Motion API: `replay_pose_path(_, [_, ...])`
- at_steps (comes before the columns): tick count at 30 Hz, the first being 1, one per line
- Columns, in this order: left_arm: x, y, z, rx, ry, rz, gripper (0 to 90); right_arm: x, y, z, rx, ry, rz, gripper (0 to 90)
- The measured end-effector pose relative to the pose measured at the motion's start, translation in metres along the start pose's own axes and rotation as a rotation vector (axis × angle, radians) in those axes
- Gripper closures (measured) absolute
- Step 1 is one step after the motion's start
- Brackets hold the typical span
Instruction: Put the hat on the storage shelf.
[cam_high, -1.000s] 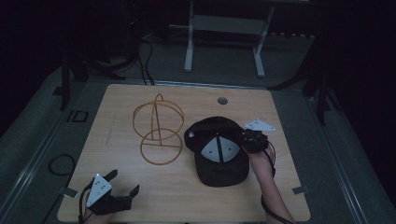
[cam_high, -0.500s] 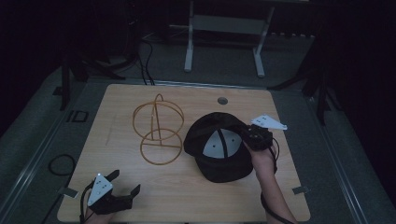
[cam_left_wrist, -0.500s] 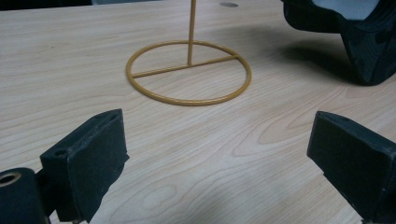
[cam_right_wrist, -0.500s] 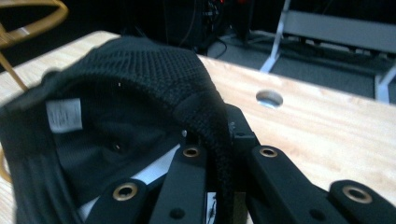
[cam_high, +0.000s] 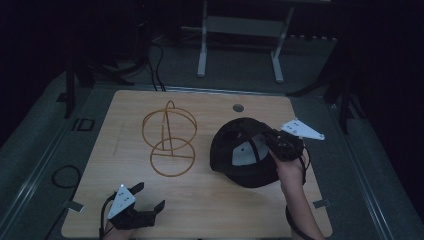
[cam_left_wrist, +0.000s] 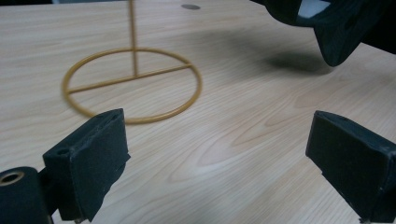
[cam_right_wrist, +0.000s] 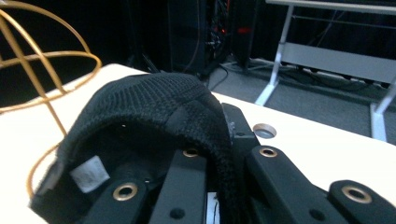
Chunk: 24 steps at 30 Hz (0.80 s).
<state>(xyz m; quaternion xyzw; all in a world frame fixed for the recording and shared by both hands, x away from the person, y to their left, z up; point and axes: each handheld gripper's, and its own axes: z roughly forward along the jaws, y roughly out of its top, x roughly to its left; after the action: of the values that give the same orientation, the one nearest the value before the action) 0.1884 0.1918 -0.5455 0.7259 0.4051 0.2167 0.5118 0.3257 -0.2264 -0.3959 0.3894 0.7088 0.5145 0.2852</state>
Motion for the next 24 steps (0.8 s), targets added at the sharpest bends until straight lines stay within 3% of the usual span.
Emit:
replay_pose_path(7, [-0.019,0.023,0.023,-0.006,-0.083,0.025,6.0,0.005,-0.001,-0.015,-0.040,0.032,0.016,88.0])
replay_pose_path(14, [-0.035,0.047,0.042,-0.012,-0.134,0.081,6.0,0.007,0.000,-0.022,-0.055,0.039,0.010,88.0])
replay_pose_path(24, [-0.054,0.080,0.063,-0.054,-0.196,0.089,6.6,0.010,-0.002,-0.024,-0.065,0.060,0.007,88.0])
